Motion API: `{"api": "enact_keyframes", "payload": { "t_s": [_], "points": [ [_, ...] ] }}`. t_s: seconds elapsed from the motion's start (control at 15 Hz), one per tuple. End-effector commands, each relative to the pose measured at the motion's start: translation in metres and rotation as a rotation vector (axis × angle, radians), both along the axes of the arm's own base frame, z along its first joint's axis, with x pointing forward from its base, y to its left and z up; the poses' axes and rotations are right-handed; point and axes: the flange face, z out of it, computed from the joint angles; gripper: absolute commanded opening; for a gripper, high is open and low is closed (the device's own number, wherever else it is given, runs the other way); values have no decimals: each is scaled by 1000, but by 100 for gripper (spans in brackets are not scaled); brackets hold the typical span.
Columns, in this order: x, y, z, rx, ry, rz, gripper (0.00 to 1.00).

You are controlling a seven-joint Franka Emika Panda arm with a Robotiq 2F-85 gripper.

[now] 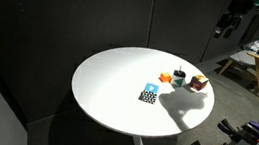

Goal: Move the soft orange block to the left

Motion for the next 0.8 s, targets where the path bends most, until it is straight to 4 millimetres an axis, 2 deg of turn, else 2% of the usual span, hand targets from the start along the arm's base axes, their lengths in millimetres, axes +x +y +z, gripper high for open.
{"api": "enact_keyframes", "payload": {
  "t_s": [0.0,0.47,0.73],
  "points": [
    [2,-1,0,2,-3,-6,100],
    [32,-14,-8,-16,-55,-40,100],
    [54,-34,-15,-36,-66,-93,100]
  ]
}}
